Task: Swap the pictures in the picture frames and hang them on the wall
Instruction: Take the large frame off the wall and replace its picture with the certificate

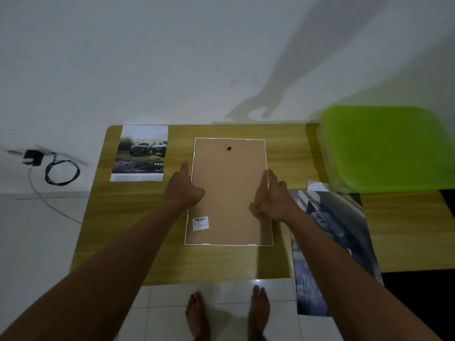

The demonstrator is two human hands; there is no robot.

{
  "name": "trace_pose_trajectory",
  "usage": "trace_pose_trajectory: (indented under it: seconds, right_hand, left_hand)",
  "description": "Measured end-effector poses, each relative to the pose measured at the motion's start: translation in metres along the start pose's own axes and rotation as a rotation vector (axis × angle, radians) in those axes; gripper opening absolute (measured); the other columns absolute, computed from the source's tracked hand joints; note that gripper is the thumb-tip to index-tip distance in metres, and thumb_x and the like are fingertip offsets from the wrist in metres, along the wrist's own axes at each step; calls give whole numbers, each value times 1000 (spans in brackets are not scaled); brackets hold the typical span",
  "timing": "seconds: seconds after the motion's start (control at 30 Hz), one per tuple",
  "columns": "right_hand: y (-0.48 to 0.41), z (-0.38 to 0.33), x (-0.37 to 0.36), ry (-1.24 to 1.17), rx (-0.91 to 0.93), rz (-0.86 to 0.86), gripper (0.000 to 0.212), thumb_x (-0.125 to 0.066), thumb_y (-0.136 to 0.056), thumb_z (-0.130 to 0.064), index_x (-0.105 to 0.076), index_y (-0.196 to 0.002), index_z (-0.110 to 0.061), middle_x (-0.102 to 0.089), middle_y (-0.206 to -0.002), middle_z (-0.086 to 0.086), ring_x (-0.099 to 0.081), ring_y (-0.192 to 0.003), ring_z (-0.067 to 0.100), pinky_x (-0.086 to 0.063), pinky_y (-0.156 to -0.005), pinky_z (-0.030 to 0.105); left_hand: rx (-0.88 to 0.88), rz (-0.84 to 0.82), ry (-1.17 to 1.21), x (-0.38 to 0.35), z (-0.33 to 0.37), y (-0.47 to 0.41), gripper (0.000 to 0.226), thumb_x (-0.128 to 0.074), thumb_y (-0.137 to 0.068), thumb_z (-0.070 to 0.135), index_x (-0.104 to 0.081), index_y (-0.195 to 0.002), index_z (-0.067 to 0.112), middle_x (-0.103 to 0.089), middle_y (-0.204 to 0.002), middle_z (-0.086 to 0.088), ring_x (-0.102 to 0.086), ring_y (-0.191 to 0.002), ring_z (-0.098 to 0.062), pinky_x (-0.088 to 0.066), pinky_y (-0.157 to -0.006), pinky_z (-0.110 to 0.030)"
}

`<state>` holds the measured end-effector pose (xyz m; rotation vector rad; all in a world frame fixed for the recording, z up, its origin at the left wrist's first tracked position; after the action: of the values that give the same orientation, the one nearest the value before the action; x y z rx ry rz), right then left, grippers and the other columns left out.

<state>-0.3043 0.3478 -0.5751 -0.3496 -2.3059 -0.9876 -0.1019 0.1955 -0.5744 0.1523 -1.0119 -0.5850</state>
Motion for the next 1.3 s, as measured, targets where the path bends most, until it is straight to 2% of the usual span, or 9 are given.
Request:
trace_pose_trajectory:
  seconds: [0.13,0.33,0.53,0.73,0.83,1.0,1.07,1.2,1.3]
  right_hand:
    - [-3,-5,1,90,18,-31,93,-79,-80,-25,-21,-152,-27,-25,-136,13,-38,-126,39,-43,-104,44]
    - [-5,-16,3,302,127,69,87,-81,-74,-43,-31,-141,-18,-22,-146,12,-30,-131,37,-40,-104,46]
    - [-11,-27,1,469,173,-48,100,-68,-85,-37,-1,-157,-17,7,-164,7,-10,-147,39,-32,-113,50]
    - [-9,-34,5,496,150,-60,95,-69,-81,-38,-11,-154,-15,-1,-163,6,-20,-141,40,-37,-106,52]
    - [-8,-36,8,471,161,-46,86,-72,-79,-36,-22,-146,-17,-6,-161,5,-25,-137,39,-38,-103,52]
    - [-13,-38,11,504,165,-28,83,-74,-77,-38,-25,-141,-18,-11,-156,6,-30,-131,38,-38,-100,49]
    - [-18,-40,11,511,170,-39,92,-74,-77,-39,-18,-147,-20,-3,-160,7,-24,-136,40,-35,-106,50]
    - [-27,-35,1,512,146,-79,117,-73,-75,-56,8,-155,-29,20,-162,4,6,-149,40,-9,-118,59]
    - [-33,-26,-5,485,166,-50,125,-75,-68,-64,8,-155,-31,21,-162,4,8,-149,40,-8,-118,62]
  left_hand:
    - [-43,7,-53,-1,0,-5,70,-73,-75,49,-53,-134,16,-62,-116,-13,-60,-104,-32,-52,-83,-41]
    - [-24,-63,-298,-6,6,-11,91,-73,-80,46,-20,-152,32,-44,-131,-14,-53,-116,-32,-48,-91,-41]
    - [-97,-146,-524,-11,15,-19,84,-63,-85,48,-17,-153,27,-31,-138,-14,-47,-121,-32,-47,-93,-41]
    - [-121,-105,-535,-9,21,-16,89,-68,-80,41,-18,-150,21,-20,-149,-14,-38,-127,-35,-46,-93,-44]
    - [-239,-158,-674,-10,24,-23,97,-66,-81,40,-3,-154,22,12,-161,-2,-20,-139,-36,-36,-104,-49]
    - [-277,-297,-780,-12,30,-38,97,-58,-86,37,9,-154,19,15,-161,-2,12,-147,-34,1,-118,-55]
    - [-299,-319,-784,-15,30,-38,96,-57,-88,34,12,-153,15,18,-160,-6,16,-147,-29,3,-117,-56]
    - [-338,-346,-680,-14,23,-41,96,-58,-90,31,13,-153,15,21,-159,-5,15,-148,-22,-2,-117,-54]
    - [-377,-300,-612,-10,17,-39,95,-61,-89,32,6,-154,16,15,-161,-4,11,-149,-19,-4,-119,-51]
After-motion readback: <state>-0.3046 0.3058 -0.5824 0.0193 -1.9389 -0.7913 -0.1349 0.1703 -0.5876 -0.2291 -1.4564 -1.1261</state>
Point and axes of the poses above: each hand's wrist, its own y-axis away from the middle knuckle, its own x-axis out of the back of the hand, z = x × y, the point moved 2 cm from there along -y, towards the middle knuckle
